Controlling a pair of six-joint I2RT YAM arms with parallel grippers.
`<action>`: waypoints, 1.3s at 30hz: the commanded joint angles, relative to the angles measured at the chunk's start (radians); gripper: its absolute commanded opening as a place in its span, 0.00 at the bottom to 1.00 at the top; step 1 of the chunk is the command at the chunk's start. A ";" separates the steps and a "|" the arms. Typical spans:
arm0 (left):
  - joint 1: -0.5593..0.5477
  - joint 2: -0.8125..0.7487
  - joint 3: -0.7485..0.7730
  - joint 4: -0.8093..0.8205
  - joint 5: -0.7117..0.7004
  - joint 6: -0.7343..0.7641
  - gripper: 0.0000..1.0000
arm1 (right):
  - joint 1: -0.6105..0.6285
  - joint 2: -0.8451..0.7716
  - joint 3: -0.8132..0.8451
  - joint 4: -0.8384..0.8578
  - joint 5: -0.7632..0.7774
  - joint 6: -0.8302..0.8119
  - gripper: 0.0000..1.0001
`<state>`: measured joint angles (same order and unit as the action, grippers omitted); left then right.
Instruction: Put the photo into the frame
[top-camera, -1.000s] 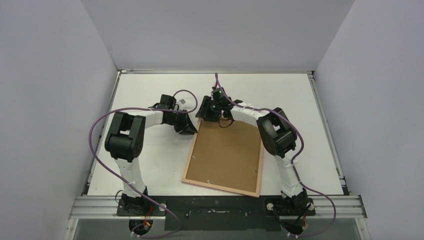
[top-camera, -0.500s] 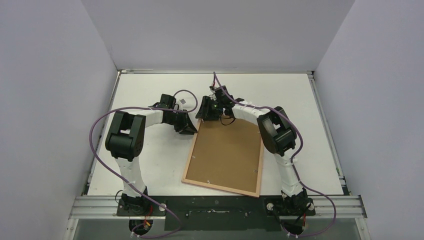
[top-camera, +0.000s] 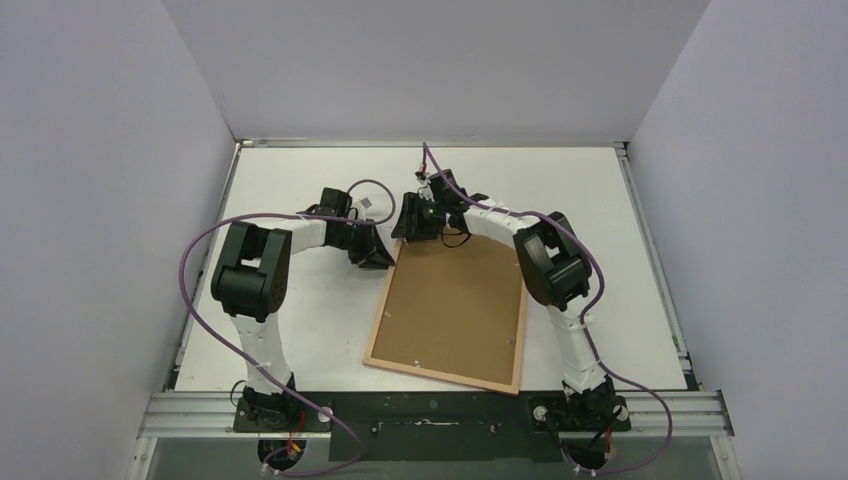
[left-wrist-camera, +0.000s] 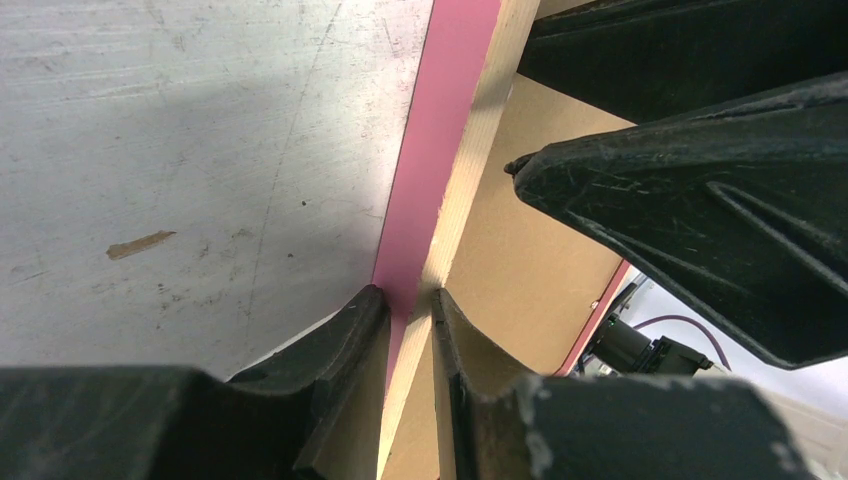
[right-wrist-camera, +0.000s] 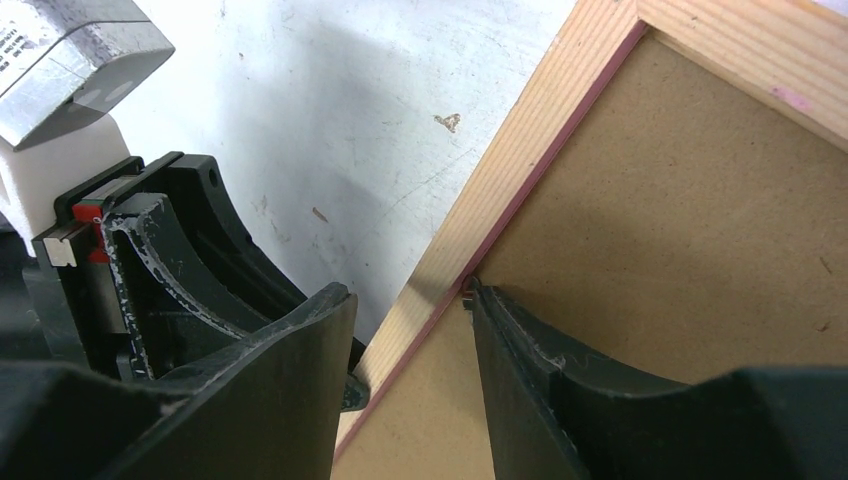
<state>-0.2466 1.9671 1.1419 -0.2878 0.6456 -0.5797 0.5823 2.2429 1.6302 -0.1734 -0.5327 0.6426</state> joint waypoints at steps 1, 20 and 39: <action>-0.008 0.049 0.010 -0.001 -0.061 0.034 0.19 | 0.058 0.078 -0.015 -0.065 -0.049 -0.009 0.47; -0.007 0.062 0.016 0.001 -0.055 0.034 0.19 | 0.083 0.075 -0.080 0.007 -0.155 -0.008 0.41; -0.004 0.072 0.026 -0.006 -0.050 0.038 0.19 | 0.097 0.083 -0.097 0.002 -0.062 -0.014 0.39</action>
<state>-0.2317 1.9808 1.1568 -0.3145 0.6674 -0.5678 0.5949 2.2490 1.5822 -0.0578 -0.5243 0.6643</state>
